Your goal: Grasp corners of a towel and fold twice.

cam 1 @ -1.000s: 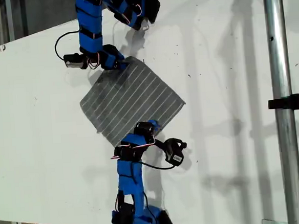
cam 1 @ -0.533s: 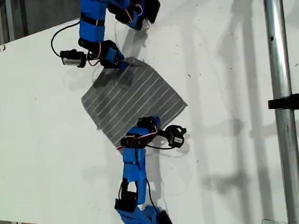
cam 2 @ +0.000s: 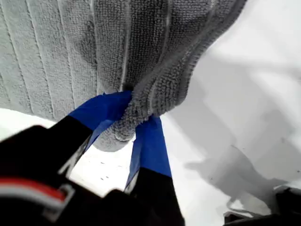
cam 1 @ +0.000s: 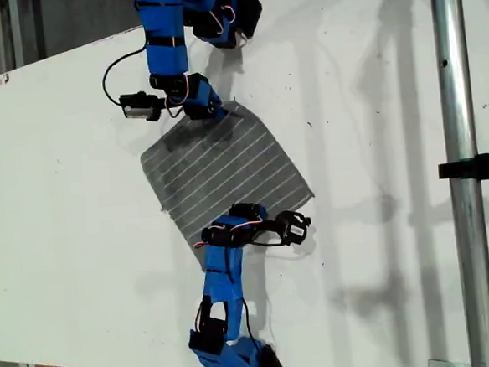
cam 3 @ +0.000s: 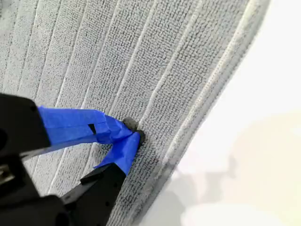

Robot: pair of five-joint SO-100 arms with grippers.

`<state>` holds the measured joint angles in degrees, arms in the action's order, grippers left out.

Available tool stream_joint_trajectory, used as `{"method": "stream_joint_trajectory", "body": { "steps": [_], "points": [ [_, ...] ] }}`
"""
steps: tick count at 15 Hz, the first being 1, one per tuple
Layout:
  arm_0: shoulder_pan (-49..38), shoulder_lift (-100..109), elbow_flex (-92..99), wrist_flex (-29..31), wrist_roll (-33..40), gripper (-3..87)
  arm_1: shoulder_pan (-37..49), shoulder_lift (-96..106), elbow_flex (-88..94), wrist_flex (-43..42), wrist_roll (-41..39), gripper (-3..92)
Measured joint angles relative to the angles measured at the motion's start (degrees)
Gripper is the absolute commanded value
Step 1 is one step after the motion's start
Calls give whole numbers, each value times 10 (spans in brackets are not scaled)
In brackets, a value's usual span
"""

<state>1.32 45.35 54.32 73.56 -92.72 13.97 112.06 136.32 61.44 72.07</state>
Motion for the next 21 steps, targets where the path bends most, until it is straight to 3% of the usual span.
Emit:
{"method": "stream_joint_trajectory", "body": {
  "steps": [3,6,8,11,13,15,17,21],
  "points": [
    [32,69,102,4,-21,-29,-70,-119,-67,-39,36,-2],
    [67,262,377,-105,-66,-29,-116,-264,-208,-43,47,-2],
    [74,402,557,-134,-101,-29,-131,-339,-307,-36,46,-2],
    [85,496,645,-146,-131,-29,-136,-404,-404,5,45,-2],
    [87,510,642,-123,-142,-29,-138,-407,-411,16,47,-2],
    [97,511,530,-18,-139,-29,-138,-407,-412,24,47,-2],
    [96,506,405,42,-112,-29,-136,-407,-412,37,46,-2],
    [108,492,284,54,-89,-28,-122,-396,-412,89,26,-2]
  ]
}}
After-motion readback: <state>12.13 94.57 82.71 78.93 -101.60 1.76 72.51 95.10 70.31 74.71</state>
